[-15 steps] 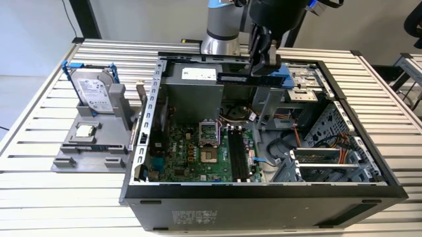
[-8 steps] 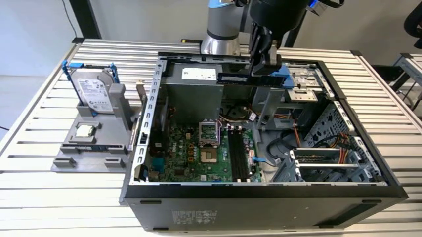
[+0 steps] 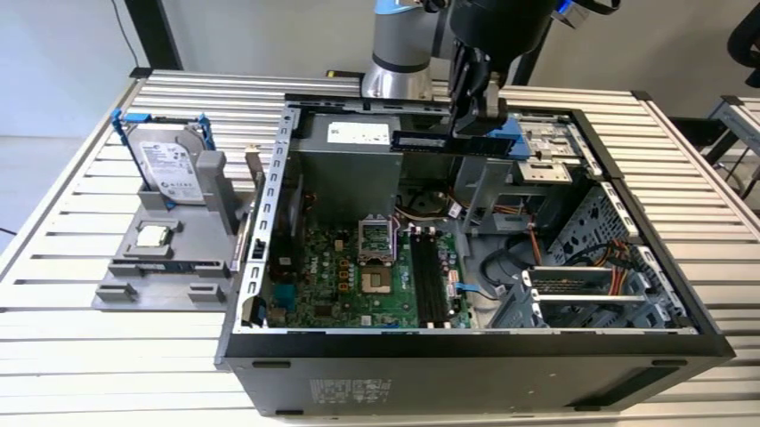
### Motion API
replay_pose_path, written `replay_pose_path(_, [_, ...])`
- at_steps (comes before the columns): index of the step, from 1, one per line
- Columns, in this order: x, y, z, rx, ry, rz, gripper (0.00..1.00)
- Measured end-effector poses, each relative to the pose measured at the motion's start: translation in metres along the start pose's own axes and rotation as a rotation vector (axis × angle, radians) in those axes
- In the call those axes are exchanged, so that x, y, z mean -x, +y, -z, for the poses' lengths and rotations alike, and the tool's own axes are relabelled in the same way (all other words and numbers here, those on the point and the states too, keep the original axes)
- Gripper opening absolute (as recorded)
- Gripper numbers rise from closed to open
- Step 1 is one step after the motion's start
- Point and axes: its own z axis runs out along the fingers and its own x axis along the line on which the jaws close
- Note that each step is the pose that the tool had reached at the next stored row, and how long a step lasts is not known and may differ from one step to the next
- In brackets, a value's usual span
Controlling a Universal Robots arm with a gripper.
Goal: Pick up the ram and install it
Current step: 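Pick up the ram and move it above insertion slot, then insert the ram into the slot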
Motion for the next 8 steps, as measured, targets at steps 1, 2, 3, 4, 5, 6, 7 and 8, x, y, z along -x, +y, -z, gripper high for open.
replay_pose_path(1, [0.0,0.0,0.0001,-0.0003,-0.0001,-0.007,0.0])
replay_pose_path(2, [0.0,0.0,0.0,-0.0007,-0.0004,-0.015,0.0])
replay_pose_path(3, [0.0,-0.0001,0.0,-0.0011,-0.0009,-0.023,0.0])
replay_pose_path(4, [-0.0001,0.0,0.0,-0.0014,-0.0011,-0.03,0.0])
replay_pose_path(5, [-0.0002,0.0,0.0,-0.0018,-0.0014,-0.038,0.0])
replay_pose_path(6, [-0.0005,0.0001,0.0,-0.0022,-0.0017,-0.047,0.0])
replay_pose_path(7, [-0.0007,0.0001,0.0001,-0.0027,-0.002,-0.058,0.0])
replay_pose_path(8, [-0.001,0.0001,0.0,-0.0032,-0.0025,-0.068,0.0])
